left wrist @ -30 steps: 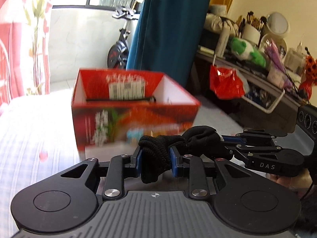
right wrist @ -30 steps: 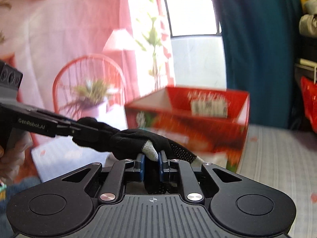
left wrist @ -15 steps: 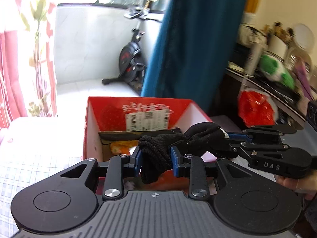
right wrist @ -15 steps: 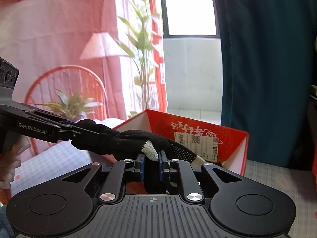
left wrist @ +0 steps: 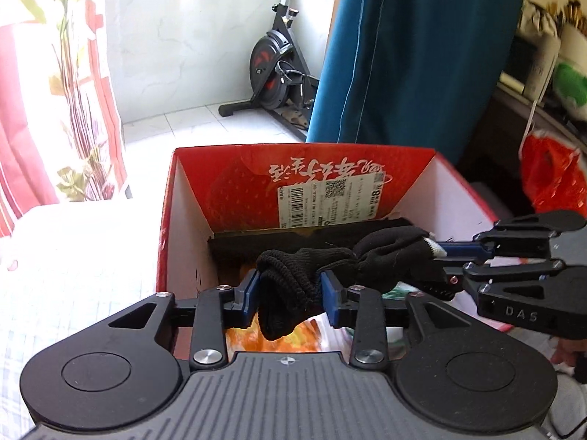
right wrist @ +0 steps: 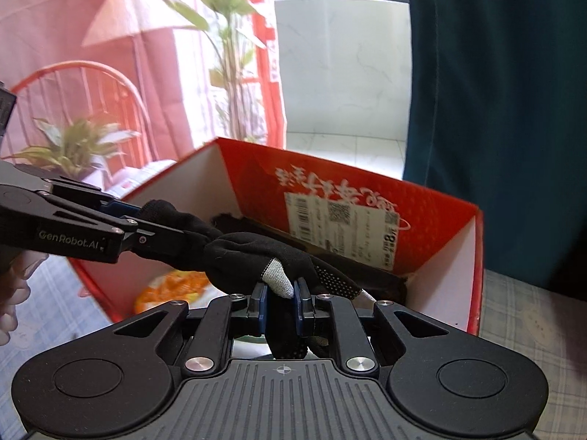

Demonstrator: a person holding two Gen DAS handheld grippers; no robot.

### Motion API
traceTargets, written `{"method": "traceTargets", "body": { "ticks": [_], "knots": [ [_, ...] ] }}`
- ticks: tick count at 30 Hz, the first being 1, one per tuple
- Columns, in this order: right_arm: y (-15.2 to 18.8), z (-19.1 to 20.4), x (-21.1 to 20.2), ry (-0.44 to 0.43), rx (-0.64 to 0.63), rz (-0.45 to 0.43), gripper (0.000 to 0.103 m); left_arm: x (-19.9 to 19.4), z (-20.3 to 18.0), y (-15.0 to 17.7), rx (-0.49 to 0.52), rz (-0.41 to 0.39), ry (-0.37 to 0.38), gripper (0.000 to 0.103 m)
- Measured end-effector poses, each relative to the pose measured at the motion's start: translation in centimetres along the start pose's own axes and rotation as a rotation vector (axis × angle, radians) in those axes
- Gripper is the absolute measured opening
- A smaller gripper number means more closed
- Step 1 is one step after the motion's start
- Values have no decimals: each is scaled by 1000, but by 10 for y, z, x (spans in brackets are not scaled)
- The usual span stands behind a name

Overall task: Organize soft objects
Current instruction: 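Lower the gloves into the box and open the right tool, then move the right tool to the clear panda-print snack bag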

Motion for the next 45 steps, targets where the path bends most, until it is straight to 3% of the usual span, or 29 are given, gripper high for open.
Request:
{"method": "traceTargets", "body": {
  "ticks": [2, 4, 9, 17, 29, 33, 45],
  "knots": [
    [2, -2, 1, 17, -1, -11, 21, 3, -1, 2, 14, -7, -25, 59],
    [4, -2, -2, 35, -1, -27, 26, 1, -2, 5, 18, -17, -13, 65],
    [11, -2, -16, 53, 3, -42, 29, -16, 3, 10, 20, -39, -34, 65],
    [21, 21, -54, 12, -26, -82, 29, -58, -15, 22, 78, -90, -30, 65],
    [55, 60, -98, -50, -116, -68, 32, -105, -37, 65, 122, -109, 37, 67],
    [75, 65, -104, -60, -155, -23, 39, -105, -41, 85, 139, -73, 73, 68],
    [101, 71, -77, -81, -143, 54, 40, -72, -54, 113, 161, 19, 122, 68]
  ]
}}
Point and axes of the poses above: each gripper's, at about its wrist camera, not at the fingertips, and x roughly the way its jaws point, z to its left, y to its underside, the point moved 6 cm from there along x, roughly the way its jaws point, and after that the axes turned 1 degree about -y, right-handed, at the moved point
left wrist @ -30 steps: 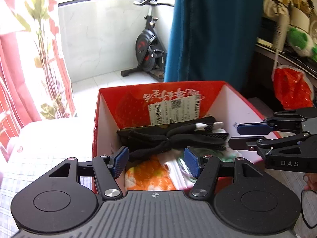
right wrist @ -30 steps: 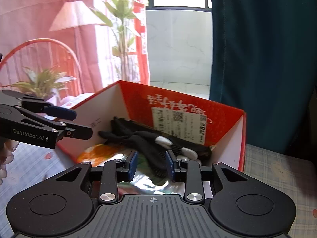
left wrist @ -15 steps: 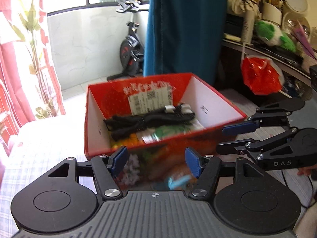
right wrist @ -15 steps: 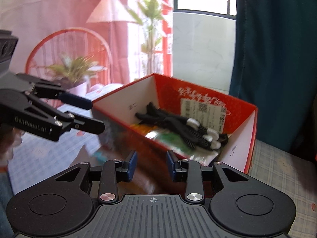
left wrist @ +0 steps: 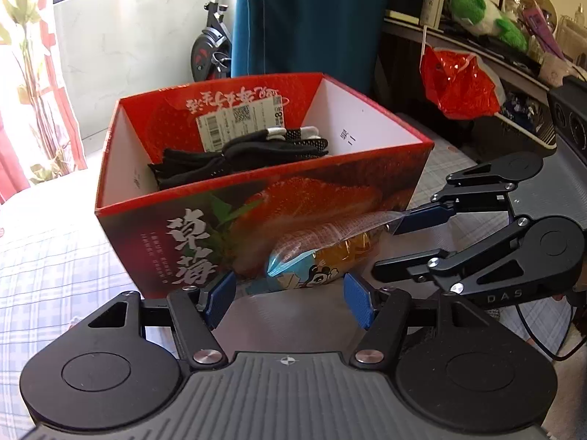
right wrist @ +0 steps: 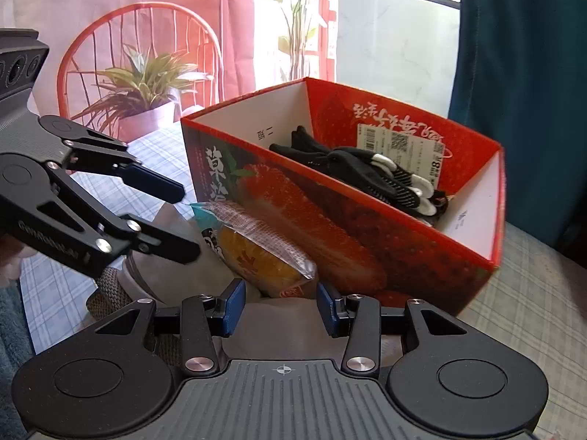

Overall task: Organize soft objects
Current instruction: 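Move the right tool to the clear panda-print snack bag, then grasp the snack bag with the right tool and lift it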

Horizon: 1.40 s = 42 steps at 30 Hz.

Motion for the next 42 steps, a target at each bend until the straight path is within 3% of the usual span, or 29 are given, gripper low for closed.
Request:
{"method": "traceTargets", "body": {
  "ticks": [6, 10, 12, 18, 26, 35, 42],
  "knots": [
    [-3, -8, 14, -30, 70, 1, 40, 23, -1, -2, -21, 26, 40, 61],
    [-2, -15, 23, -37, 108, -2, 38, 37, 0, -4, -38, 39, 61, 47],
    [-2, -18, 27, -43, 133, -2, 31, 39, -2, -4, -33, 43, 70, 36],
    [-7, -15, 22, -74, 140, -27, 28, 25, -4, -9, -9, 9, 58, 35],
    [-51, -11, -25, -118, 137, -150, 28, -33, 1, -42, 13, -139, 53, 35],
    [-112, -20, -30, -108, 150, -242, 28, -41, 35, -86, -140, -176, 62, 34],
    [-124, -37, 1, -92, 231, -253, 28, -17, 56, -100, -223, -167, 62, 34]
  ]
}}
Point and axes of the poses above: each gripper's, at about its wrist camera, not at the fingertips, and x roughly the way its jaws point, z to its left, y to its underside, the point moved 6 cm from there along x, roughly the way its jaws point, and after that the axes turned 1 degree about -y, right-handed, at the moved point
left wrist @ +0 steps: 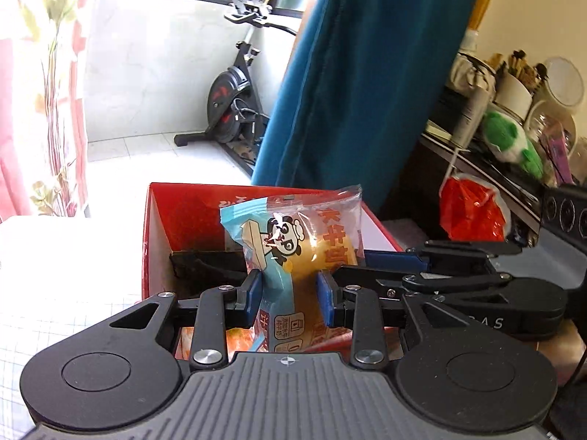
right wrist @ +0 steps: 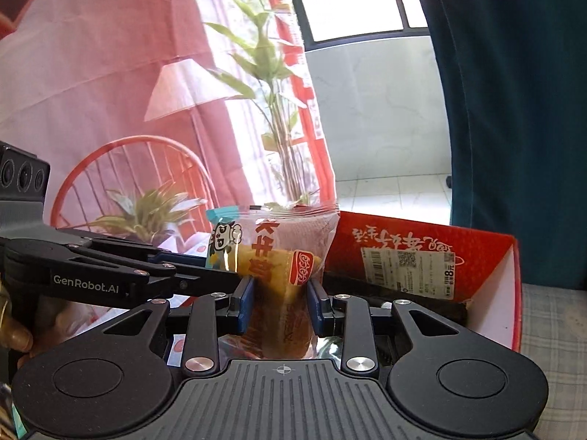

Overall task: Organize soft objects
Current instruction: 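Grasp the snack bag with the right tool and lift it, then lower the snack bag into the red box and open the right tool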

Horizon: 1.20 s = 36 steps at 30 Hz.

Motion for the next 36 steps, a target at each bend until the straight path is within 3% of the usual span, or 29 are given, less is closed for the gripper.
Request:
{"method": "traceTargets", "body": {
  "ticks": [7, 10, 19, 25, 30, 36],
  "knots": [
    [1, -11, 13, -1, 59, -28, 28, 11, 7, -9, 6, -37, -13, 33],
    [2, -11, 21, 15, 53, -33, 28, 16, 8, -9, 33, -43, -50, 31],
    [30, -16, 51, 15, 158, 82, 28, 35, 23, 12, -22, 96, -80, 32],
    [41, -24, 64, 19, 235, 125, 25, 44, 26, 17, -15, 137, -127, 33],
    [48, -24, 75, 29, 255, 161, 15, 38, 27, 15, 34, 112, -181, 36],
    [54, -16, 87, 30, 263, 184, 13, 29, 24, 10, 65, 70, -198, 36]
  ]
}}
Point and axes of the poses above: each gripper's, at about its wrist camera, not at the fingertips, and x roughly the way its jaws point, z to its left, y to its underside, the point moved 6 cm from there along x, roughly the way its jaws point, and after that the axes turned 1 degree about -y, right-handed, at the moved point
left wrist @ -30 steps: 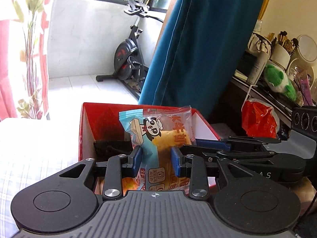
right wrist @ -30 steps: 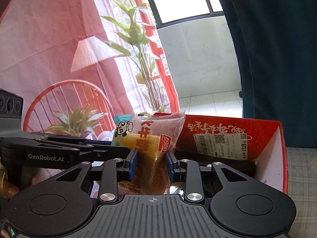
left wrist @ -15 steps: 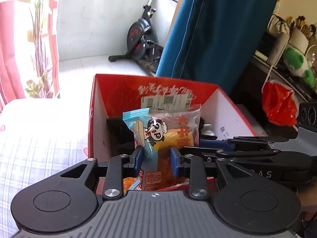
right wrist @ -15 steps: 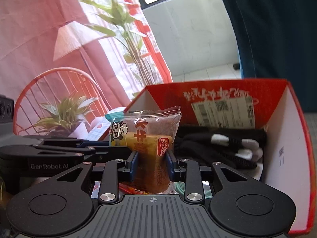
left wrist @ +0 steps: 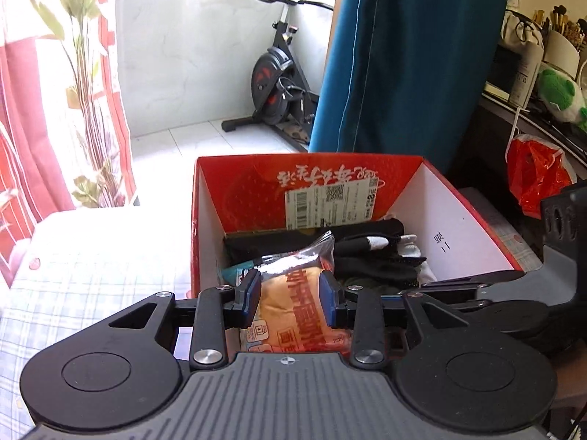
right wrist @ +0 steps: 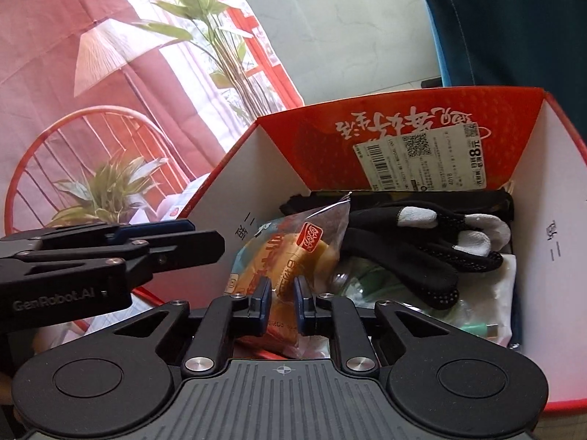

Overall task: Organize soft objects
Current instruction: 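Lower the snack bag into the red box and open the right tool, then move both tools to the white mesh zippered bag beside the box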

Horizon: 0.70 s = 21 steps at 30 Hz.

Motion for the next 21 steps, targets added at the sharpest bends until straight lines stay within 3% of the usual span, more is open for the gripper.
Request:
{"method": "traceTargets", "body": {
  "ticks": [7, 12, 16, 17, 19, 21],
  "knots": [
    [-1, 4, -1, 37, -13, 11, 14, -8, 3, 3, -27, -10, -27, 36],
    [-1, 18, -32, 96, -166, -25, 20, -26, 8, 11, -66, -23, -32, 37],
    [7, 30, -70, 109, -269, -57, 22, -46, 3, 25, -64, -41, -25, 50],
    [11, 32, -80, 115, -291, -68, 25, -51, 1, 29, -54, -40, -23, 57],
    [22, 34, -99, 140, -332, -91, 42, -61, -3, 38, -33, -45, -29, 68],
    [35, 34, -116, 166, -364, -118, 72, -69, -6, 46, -21, -55, -36, 80]
  ]
}}
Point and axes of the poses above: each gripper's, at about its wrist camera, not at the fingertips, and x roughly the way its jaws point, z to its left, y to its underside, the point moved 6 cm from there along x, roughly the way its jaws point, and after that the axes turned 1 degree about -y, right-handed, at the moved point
